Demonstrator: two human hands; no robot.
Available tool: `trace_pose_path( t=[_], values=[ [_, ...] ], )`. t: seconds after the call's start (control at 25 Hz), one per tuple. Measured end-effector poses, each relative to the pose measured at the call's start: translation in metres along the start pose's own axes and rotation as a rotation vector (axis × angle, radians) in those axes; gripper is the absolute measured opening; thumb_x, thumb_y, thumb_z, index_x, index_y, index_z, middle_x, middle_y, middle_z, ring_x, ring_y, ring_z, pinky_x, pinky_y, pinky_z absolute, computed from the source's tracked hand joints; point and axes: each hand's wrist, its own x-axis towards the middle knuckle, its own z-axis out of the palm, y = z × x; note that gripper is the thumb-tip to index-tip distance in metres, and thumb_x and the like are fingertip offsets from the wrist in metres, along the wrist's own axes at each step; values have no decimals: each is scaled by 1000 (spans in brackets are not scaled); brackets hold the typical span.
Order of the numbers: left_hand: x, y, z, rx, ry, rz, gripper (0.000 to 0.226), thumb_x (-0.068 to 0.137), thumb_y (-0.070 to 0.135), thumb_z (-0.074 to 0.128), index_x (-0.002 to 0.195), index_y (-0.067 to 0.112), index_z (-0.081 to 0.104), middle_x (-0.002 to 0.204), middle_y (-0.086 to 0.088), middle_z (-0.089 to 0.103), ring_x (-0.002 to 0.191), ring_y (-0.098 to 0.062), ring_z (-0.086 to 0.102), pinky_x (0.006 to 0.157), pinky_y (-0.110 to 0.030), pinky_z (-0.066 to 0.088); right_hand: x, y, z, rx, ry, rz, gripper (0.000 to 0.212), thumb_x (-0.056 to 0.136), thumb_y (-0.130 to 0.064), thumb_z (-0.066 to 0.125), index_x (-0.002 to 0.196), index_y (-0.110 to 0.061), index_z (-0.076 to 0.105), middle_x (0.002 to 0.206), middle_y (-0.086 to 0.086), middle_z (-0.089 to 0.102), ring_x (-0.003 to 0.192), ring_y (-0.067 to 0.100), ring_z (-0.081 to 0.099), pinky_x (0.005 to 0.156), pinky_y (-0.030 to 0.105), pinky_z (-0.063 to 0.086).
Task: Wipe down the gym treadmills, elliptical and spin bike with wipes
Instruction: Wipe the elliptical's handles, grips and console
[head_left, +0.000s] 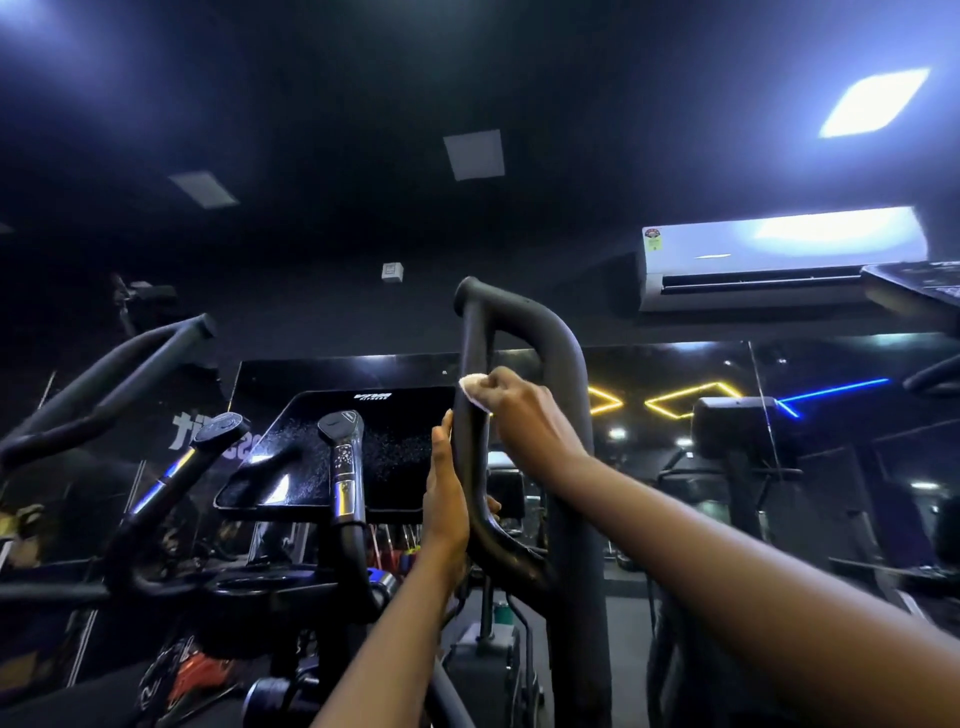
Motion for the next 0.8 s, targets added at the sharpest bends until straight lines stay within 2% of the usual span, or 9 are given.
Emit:
trace_pose_path(
  t=[0.08, 0.12, 0.24, 0.4, 0.44, 0.52, 0.6, 0.72, 0.8],
  values=[
    [-2, 1, -1, -54, -53, -23, 71, 81, 80, 31, 137, 38, 46, 115, -2, 67, 88, -15, 66, 78, -40, 53, -25, -8, 5, 57, -1, -24, 34, 87, 1, 54, 118, -8, 61, 103, 12, 58, 88, 32, 62, 75, 39, 52],
    [-4, 2, -1, -89, -62, -25, 70, 83, 76, 30, 139, 36, 43, 121, -2, 65, 99, -14, 65, 85, -37, 51, -35, -11, 5, 76, -12, -39, 35, 84, 3, 58, 117, -7, 62, 101, 13, 59, 84, 32, 64, 73, 37, 54],
    [-8, 7, -2, -153, -74, -43, 61, 93, 58, 17, 144, 29, 34, 130, -5, 57, 114, -19, 59, 86, -28, 50, -65, -17, -4, 115, -193, -96, 33, 85, 0, 61, 118, -6, 63, 106, 13, 59, 85, 27, 62, 76, 31, 52],
    [-11, 8, -5, -187, -84, -84, 59, 98, 54, 10, 145, 27, 31, 127, -2, 57, 111, -16, 58, 85, -27, 48, -63, -15, -31, 153, -369, -186, 25, 93, -13, 53, 114, -7, 65, 112, 5, 60, 95, 15, 60, 78, 9, 39],
    [-11, 6, -6, -181, -95, -89, 60, 98, 55, 9, 145, 27, 32, 123, 2, 59, 109, -14, 58, 87, -29, 48, -51, -10, -34, 136, -307, -193, 23, 90, -9, 56, 109, -7, 68, 111, 6, 63, 95, 17, 62, 77, 11, 41],
    [-10, 4, -7, -175, -83, -86, 62, 95, 59, 12, 143, 28, 36, 120, 6, 63, 110, -14, 59, 95, -34, 45, -18, 2, -26, 78, -102, -140, 26, 84, 1, 57, 105, -6, 70, 107, 11, 66, 96, 26, 65, 82, 31, 51],
    [-7, 3, -9, -198, -85, -95, 66, 89, 66, 18, 140, 30, 40, 132, 3, 58, 119, -16, 56, 108, -41, 38, 16, 5, -15, -61, -63, -101, 30, 88, 1, 50, 111, -7, 67, 112, 12, 63, 104, 29, 59, 86, 40, 48],
    [-5, 1, -12, -189, -103, -103, 62, 90, 65, 18, 138, 32, 38, 136, 2, 54, 123, -17, 53, 107, -38, 39, 28, -7, 0, -231, -166, -149, 31, 93, -3, 39, 111, -8, 64, 114, 8, 58, 106, 26, 50, 83, 38, 49],
    [-4, 2, -17, -166, -95, -117, 66, 89, 66, 19, 142, 31, 35, 130, -4, 58, 116, -18, 58, 99, -35, 45, 12, -12, 4, -291, -142, -252, 36, 89, -4, 33, 97, -6, 68, 98, 7, 62, 91, 26, 54, 71, 34, 53]
  ],
)
